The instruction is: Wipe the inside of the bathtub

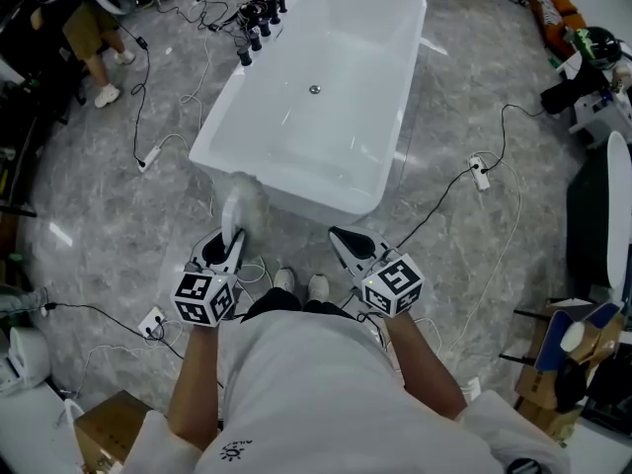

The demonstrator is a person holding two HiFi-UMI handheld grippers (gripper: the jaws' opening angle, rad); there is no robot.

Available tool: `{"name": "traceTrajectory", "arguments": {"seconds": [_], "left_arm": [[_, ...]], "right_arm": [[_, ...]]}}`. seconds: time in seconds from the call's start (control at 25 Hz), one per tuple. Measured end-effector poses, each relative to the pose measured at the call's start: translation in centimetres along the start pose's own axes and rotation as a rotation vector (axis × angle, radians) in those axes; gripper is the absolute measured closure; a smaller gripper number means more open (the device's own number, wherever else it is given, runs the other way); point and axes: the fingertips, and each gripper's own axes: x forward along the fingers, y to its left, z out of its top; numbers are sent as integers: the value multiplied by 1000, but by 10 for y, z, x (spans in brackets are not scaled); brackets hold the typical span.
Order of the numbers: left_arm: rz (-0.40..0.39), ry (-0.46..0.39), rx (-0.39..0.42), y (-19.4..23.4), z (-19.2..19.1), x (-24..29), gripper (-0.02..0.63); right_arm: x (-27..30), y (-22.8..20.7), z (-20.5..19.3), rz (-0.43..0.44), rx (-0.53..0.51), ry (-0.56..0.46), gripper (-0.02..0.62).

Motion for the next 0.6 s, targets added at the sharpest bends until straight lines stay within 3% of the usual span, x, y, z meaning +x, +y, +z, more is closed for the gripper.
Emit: {"name": "traceTrajectory", "arguments": {"seconds": [0.24,0.6], "left_arm": [[43,-9,-7,8,-2,-11,508],[31,7,-3,16,-2,4,508]], "right_arm": [[-5,-1,-4,2,17,-1,586],[6,-9,-1,-3,-3,10,586]]}}
